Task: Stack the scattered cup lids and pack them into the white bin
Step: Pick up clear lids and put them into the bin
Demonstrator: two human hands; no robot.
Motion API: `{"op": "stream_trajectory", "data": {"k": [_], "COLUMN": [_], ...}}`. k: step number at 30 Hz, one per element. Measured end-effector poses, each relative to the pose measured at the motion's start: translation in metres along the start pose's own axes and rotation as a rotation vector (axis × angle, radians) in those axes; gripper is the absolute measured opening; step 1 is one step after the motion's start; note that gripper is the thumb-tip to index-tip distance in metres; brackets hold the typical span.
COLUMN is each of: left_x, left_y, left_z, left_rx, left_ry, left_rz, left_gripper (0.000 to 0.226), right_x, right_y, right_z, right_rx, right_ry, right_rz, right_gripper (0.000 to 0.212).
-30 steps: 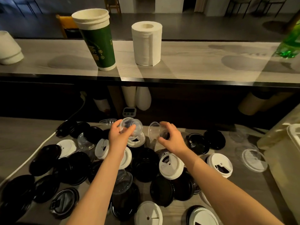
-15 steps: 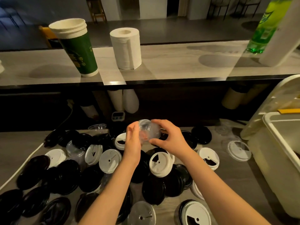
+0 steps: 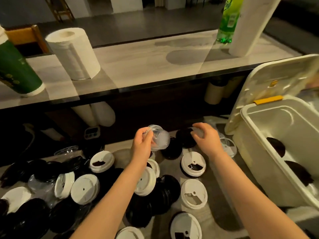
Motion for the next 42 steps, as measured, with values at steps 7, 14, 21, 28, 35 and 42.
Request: {"op": "stream_trajectory", "data": {"k": [7,14,21,28,35,42], "left_x": [-0.002,-0.008,-0.002,0.002,-0.003,0.003], "left_y": [-0.01,-0.011,-0.002,0.017,0.025,0.029], "left_z": [0.014,0.022,0.026,0.017,-0.004,0.002], "left_rx": [-0.025,-0.077,-0.069,-0.073,0.018,-0.108], "left_ry": [-0.022,-0.02,0.02,0.114,0.239,0.161], "left_rz": [-0.026,-0.06,-0.06,-0.059,-0.077,-0.025], "left_gripper": [0.01,0.017,0.018,0.018,0.016,0.01], "right_x": [0.075,0.082,0.01,-0.063,-0.079,-0.083], "right_y": [-0.027,-0.008,0.02,0.045,0.052,0.049], "right_z": [-0.006,0.007,-0.011,0.028,0.04,0.038], "right_rx": [-0.231,-0.154,0.221,-0.15,-0.289,-0.27], "right_ry": [0.407,0.404,-0.206,-0.351,-0.174,-0.097], "right_rz": [0.39,0.352,0.119,-0.259,-0.415,-0.437], "right_gripper": [0.083,0.068,0.066,0.062,0.07,0.075]}}
Point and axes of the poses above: each hand's wrist, its own y-axis away from the middle knuckle, its own z-axis out of the palm, x = y × z, the point moved 3 cm from there along -y, towards the middle knuckle, and after that the axes turned 13 degrees about -x, right-handed, at the moved point
